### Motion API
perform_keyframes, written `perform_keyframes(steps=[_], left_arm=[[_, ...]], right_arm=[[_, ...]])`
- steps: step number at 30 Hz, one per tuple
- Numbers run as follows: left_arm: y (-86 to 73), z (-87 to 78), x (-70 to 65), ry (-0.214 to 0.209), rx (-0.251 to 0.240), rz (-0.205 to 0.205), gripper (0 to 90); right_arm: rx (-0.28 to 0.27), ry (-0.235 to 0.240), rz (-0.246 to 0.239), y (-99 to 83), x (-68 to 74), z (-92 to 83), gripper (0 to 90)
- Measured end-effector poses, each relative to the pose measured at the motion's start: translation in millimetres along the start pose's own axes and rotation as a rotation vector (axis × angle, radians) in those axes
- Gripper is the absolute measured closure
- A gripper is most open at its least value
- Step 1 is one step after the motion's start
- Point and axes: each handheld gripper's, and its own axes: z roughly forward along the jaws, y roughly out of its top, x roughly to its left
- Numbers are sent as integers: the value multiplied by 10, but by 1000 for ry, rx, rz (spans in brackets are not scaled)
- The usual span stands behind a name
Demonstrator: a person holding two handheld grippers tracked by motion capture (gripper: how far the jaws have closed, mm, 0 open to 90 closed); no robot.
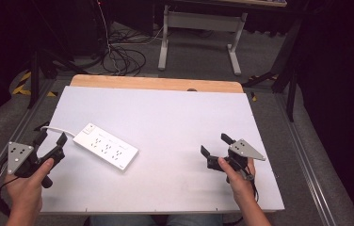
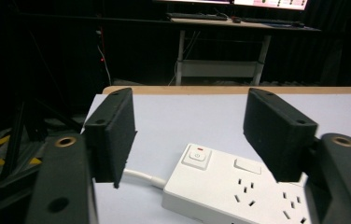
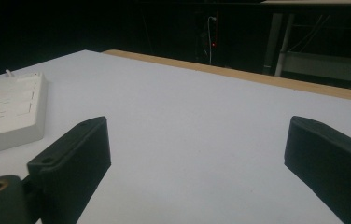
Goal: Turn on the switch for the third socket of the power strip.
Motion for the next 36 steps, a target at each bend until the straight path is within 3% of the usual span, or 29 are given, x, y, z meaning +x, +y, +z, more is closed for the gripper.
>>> perform_keyframes(steps=[9, 14, 17, 30, 36], left_arm=[[28, -60, 72, 48, -1, -1, 596], [37, -72, 84, 67, 1, -13, 652], [45, -75, 83, 82, 8, 6, 665], [71, -89, 103, 75, 26, 5, 843], [75, -76, 107, 74, -3, -13, 880]], right_arm=[[2, 4, 3, -2, 2, 4, 75], [4, 5, 5, -3, 3, 6, 75], [4, 6, 5, -3, 3, 6, 75], [3, 8, 4, -2, 3, 6, 77], [4, 8, 6, -3, 4, 5, 77]])
